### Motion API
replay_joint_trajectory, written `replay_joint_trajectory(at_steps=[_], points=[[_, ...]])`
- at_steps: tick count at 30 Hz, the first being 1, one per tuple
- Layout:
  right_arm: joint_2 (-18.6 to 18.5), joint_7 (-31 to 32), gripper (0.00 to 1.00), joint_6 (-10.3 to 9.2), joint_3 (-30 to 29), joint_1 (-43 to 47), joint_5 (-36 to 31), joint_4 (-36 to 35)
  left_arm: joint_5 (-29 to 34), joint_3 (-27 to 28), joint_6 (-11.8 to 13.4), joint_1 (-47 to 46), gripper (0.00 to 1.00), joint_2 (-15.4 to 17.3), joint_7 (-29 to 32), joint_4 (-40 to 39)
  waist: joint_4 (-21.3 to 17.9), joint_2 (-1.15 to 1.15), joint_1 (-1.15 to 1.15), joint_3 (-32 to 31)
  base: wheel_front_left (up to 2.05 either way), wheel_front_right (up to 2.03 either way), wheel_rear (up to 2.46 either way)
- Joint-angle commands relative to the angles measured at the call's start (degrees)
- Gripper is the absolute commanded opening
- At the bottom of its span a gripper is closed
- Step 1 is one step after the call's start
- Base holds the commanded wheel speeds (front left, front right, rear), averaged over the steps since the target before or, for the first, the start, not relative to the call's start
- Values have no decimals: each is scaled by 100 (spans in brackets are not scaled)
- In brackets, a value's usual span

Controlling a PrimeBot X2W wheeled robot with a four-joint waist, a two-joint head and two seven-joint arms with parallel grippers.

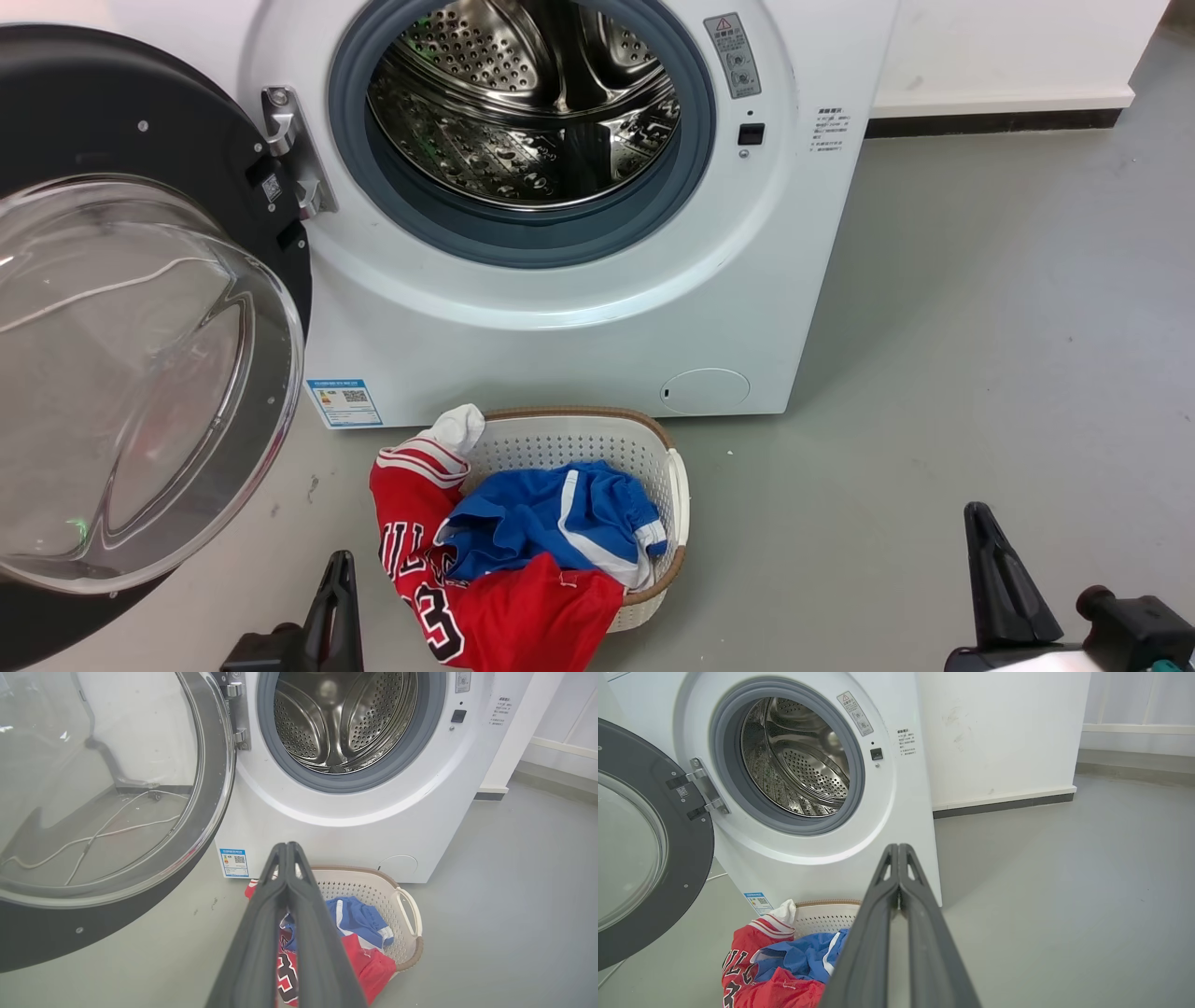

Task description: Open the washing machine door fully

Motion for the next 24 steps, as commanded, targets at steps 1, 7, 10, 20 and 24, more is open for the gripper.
replay_joint_trajectory(at_steps=[1, 7, 10, 20, 24], points=[[-26, 20, 0, 0, 3, -85, 238, -70, -229, 37, -46, -126, 0, 2, 39, -58, 2, 0, 0, 0, 0, 0, 0], [-71, 152, 0, 0, 7, -214, 958, 33, -944, 94, -127, -244, 0, 2, 209, 7, 15, 0, 0, 2, 0, 0, 0], [-89, 215, 0, 0, 7, -272, 1294, 80, -1283, 121, -164, -302, 0, 2, 288, 38, 21, 0, 0, 3, 0, 0, 0], [-135, 416, 0, 0, -3, -443, 2321, 214, -2326, 207, -283, -475, 0, 2, 536, 137, 42, 0, 0, 7, 0, 0, 0], [-149, 494, 0, 0, -12, -504, 2696, 264, -2712, 238, -327, -546, 0, 2, 628, 174, 50, 0, 0, 8, 0, 0, 0]])
